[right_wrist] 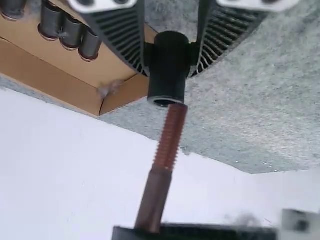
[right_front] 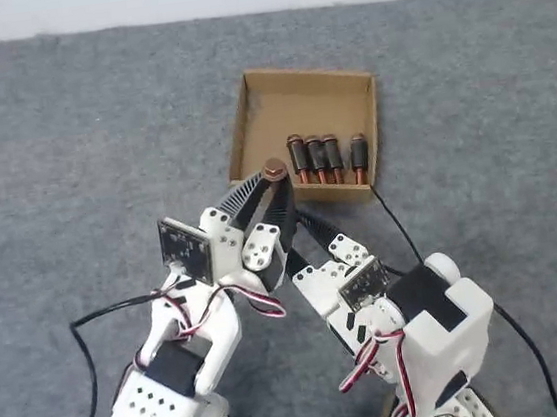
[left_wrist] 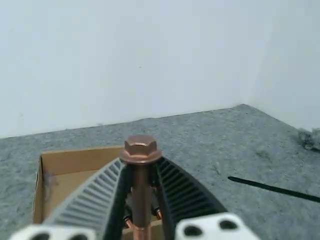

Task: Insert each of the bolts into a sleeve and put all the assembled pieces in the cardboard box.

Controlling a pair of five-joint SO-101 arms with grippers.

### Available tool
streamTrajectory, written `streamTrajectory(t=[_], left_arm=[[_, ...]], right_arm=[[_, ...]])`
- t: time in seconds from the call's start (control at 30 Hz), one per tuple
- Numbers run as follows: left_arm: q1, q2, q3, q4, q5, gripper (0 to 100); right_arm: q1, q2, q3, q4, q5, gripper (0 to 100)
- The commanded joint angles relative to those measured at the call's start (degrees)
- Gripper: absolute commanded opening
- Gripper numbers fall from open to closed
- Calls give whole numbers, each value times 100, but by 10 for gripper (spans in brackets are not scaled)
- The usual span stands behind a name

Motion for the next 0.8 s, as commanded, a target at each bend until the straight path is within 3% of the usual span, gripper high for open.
streamTrajectory(t=[0.0, 0.27, 0.4, 0.63, 0.77], left_arm=[[0, -264, -92, -97, -35, 11], [-35, -255, 189, -1002, -35, 11], [-404, -255, 180, -1275, -26, 11], [-457, -158, 92, -1363, 70, 11], [-492, 651, -541, -1345, 343, 11]], right_arm=[[-22, -444, 220, -180, -62, 7], [-22, -541, 246, -171, -62, 7], [-22, -541, 246, -171, -62, 7], [-22, -541, 246, -171, -62, 7], [-22, -541, 246, -171, -62, 7]])
